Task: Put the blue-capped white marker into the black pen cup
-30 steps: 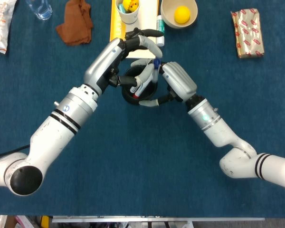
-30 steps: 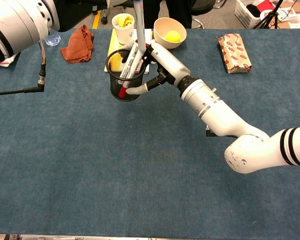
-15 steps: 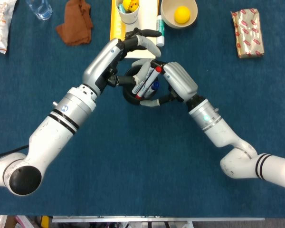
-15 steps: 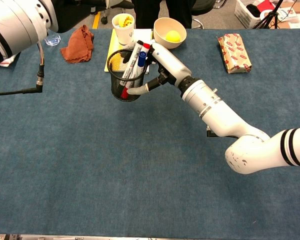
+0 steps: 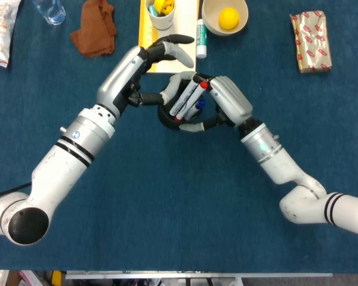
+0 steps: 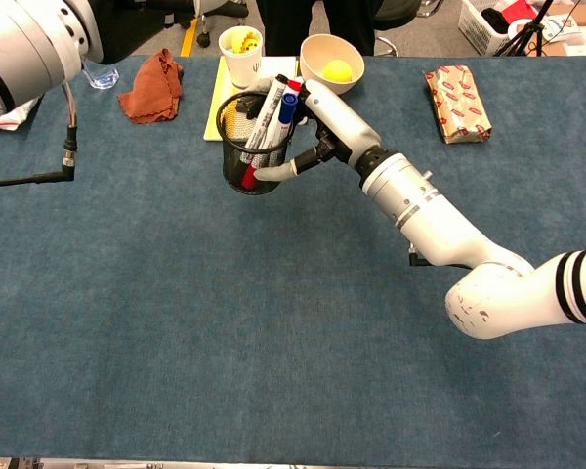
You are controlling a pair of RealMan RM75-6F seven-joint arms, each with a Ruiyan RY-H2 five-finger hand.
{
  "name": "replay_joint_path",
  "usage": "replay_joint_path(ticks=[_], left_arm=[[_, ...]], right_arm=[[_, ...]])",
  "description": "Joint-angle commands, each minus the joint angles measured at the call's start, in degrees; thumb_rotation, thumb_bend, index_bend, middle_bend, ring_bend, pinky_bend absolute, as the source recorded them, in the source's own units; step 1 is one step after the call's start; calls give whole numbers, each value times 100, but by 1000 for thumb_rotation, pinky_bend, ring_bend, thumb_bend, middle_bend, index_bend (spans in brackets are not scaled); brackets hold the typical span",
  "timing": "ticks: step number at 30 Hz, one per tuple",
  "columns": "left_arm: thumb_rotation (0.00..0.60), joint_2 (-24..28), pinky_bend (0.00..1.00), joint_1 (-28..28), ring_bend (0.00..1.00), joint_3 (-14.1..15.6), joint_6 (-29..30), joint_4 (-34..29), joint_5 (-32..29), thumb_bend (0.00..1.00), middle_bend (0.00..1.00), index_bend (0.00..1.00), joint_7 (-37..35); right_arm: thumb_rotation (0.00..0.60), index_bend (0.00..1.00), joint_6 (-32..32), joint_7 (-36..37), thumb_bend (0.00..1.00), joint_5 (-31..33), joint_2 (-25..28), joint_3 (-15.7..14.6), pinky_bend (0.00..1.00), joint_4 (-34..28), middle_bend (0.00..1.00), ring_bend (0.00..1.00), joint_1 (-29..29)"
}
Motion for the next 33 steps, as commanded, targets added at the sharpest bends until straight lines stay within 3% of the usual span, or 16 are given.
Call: replay_joint_path(ticks=[1,20,33], left_arm=[[600,28,170,21,68,7,21,-8,-1,496,168,411,19],[600,292,170,353,68,250,508,15,185,496,172,411,491],[600,417,170,516,68,348,896,119,185,496,172,412,941]], right_arm=[[600,426,15,-16,0,1,29,-8,451,-22,557,505,-23],[600,432,239,-407,0,-18,622,-159,451,-696,563,509,-398],[600,432,87,-307,0,36,621,-413,451,-606,563,509,-673]])
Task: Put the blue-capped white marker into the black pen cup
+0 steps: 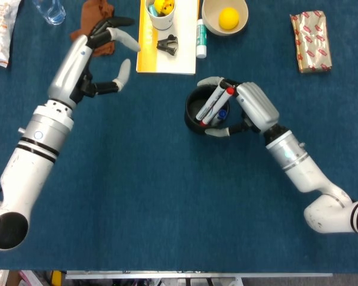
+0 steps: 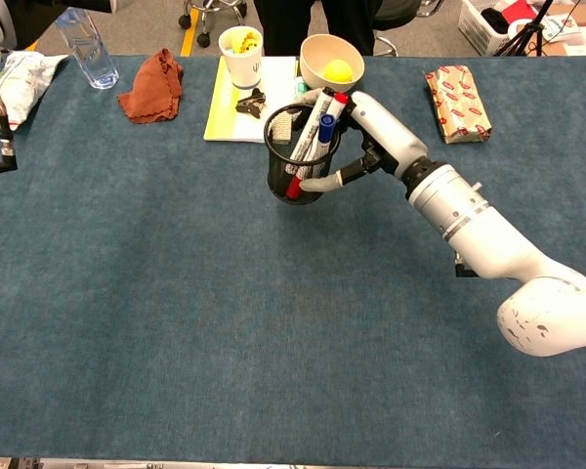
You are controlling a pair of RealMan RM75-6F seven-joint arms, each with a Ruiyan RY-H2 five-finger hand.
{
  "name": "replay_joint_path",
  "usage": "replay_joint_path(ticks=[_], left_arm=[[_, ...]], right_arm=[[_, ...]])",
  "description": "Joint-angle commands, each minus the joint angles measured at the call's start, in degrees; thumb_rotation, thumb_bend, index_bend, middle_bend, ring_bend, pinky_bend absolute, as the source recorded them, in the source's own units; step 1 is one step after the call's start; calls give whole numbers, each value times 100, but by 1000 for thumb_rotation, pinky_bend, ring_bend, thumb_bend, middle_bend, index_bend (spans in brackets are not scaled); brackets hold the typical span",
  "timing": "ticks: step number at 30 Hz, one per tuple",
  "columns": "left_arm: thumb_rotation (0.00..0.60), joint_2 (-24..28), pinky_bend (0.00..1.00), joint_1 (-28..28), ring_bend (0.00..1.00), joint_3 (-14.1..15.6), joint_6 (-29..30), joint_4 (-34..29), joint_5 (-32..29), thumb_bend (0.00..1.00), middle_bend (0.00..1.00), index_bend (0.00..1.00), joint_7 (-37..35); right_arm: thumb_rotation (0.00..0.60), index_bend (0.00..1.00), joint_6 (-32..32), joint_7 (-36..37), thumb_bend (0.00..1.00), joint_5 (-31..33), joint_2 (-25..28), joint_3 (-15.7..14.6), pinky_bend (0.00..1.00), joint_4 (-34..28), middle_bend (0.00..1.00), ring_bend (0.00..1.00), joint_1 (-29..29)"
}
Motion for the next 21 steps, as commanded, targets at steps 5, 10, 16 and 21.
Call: replay_joint_path(ticks=[5,10,16,21], left_arm=[[600,54,170,37,68,23,-51,0,-17,496,172,412,21],[600,58,170,57,68,45,-70,0,11,496,172,412,42],[600,57,170,82,68,101,-90,-6,76,496,172,412,96],[600,63,170,114,68,124,-88,-13,110,496,172,412,98]], right_arm=[[600,432,-95,149,0,10,-118,-121,451,244,563,509,-122],[600,432,-139,237,0,-17,-169,-195,451,390,563,509,-193],[600,432,-175,309,0,-63,-194,-299,451,514,563,509,-288],[600,432,-136,330,0,-149,-217,-397,451,621,563,509,-364]])
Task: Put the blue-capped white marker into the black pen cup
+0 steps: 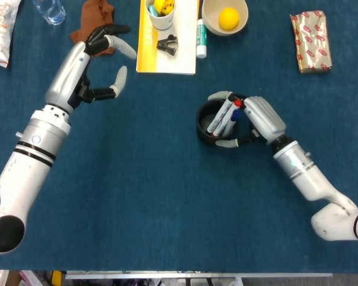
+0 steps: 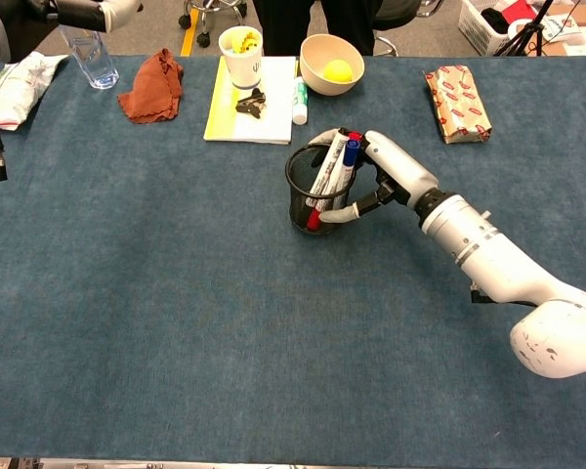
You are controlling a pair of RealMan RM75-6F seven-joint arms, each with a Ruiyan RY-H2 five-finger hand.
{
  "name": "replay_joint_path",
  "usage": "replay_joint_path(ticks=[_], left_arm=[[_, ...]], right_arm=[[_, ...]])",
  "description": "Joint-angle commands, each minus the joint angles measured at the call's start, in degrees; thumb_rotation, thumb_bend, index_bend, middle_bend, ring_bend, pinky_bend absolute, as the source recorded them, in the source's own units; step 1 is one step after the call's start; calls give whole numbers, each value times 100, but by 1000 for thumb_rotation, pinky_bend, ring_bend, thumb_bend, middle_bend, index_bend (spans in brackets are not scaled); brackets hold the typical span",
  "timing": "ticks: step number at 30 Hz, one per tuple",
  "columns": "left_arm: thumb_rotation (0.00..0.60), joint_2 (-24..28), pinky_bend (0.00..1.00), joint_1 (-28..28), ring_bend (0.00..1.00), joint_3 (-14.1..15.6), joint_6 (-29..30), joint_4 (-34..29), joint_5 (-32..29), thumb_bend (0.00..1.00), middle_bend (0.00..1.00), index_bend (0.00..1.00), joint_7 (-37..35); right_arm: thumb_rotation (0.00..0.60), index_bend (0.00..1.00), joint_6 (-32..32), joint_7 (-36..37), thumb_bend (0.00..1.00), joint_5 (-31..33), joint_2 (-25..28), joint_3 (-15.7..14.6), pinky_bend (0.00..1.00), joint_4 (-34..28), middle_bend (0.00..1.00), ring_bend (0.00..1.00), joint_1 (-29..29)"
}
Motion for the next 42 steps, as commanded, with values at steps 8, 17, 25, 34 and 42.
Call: replay_joint_path(ticks=[8,17,25,34,42], left_arm=[[600,25,170,58,68,19,-14,12,27,496,172,412,-40],[600,28,170,84,68,36,-36,28,31,496,172,412,-43],[600,80,170,149,68,56,-25,-2,49,496,172,412,-61],[600,144,170,249,68,136,-36,48,88,496,172,412,-74],[600,225,170,420,68,263,-30,160,284,496,172,412,-161]], right_arm=[[600,370,94,28,0,-321,94,-282,444,125,461,395,-74],[600,0,-62,-211,0,-513,459,-518,320,-156,110,134,-63],[600,0,187,-631,0,-722,985,-556,295,-896,19,87,-63],[600,0,490,-1415,0,-904,1997,-543,291,-2249,50,86,-118],[600,0,824,-2291,0,-991,2875,-494,291,-3218,82,86,-304]])
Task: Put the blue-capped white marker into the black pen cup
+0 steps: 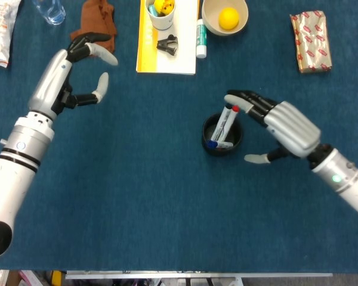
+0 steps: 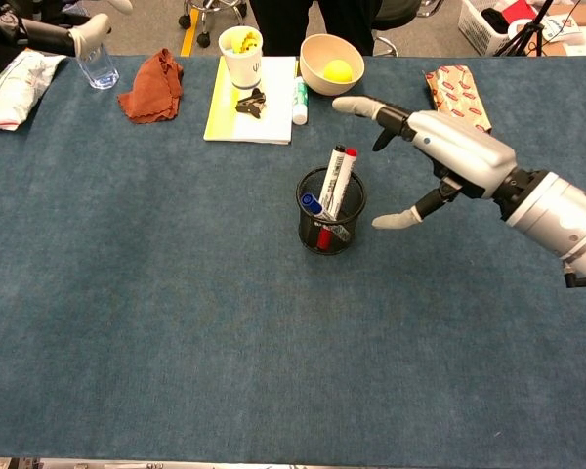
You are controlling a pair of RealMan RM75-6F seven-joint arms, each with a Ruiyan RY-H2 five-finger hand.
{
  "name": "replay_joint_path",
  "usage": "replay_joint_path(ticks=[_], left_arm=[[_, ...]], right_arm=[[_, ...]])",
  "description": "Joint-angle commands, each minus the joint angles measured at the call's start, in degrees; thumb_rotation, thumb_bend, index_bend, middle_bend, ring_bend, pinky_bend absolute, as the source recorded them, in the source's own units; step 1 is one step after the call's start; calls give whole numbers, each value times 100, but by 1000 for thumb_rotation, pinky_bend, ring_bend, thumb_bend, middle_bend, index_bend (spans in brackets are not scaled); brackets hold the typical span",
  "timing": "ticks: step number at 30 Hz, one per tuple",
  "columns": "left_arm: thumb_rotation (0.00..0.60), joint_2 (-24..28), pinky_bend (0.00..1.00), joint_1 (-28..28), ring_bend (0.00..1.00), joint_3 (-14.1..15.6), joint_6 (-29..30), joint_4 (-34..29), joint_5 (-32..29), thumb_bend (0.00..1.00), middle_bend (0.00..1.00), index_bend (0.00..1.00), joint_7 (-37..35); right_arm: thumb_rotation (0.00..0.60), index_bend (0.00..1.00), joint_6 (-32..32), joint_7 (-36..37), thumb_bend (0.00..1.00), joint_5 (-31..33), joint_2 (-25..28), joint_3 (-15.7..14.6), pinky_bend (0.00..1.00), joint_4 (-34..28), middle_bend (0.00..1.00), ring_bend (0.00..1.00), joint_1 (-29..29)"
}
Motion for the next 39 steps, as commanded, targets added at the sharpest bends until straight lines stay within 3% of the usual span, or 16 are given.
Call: replay_joint_path(ticks=[1,12,27,39], left_arm=[[600,18,170,55,68,43,-14,50,78,496,172,412,-61],[600,168,170,364,68,375,218,182,753,496,172,412,138],[600,283,170,1057,68,1115,1334,740,1944,496,172,412,1338],[600,90,170,1682,68,1527,2312,1523,2724,496,172,414,1758]], right_arm=[[600,0,195,-373,0,-33,348,49,291,-357,83,86,-125],[600,0,706,-1196,0,-103,1068,193,291,-791,109,86,-456],[600,0,1270,-2495,0,-38,2207,135,291,-1610,172,86,-1229],[600,0,1538,-2913,0,313,2522,-23,291,-1735,179,86,-1958]])
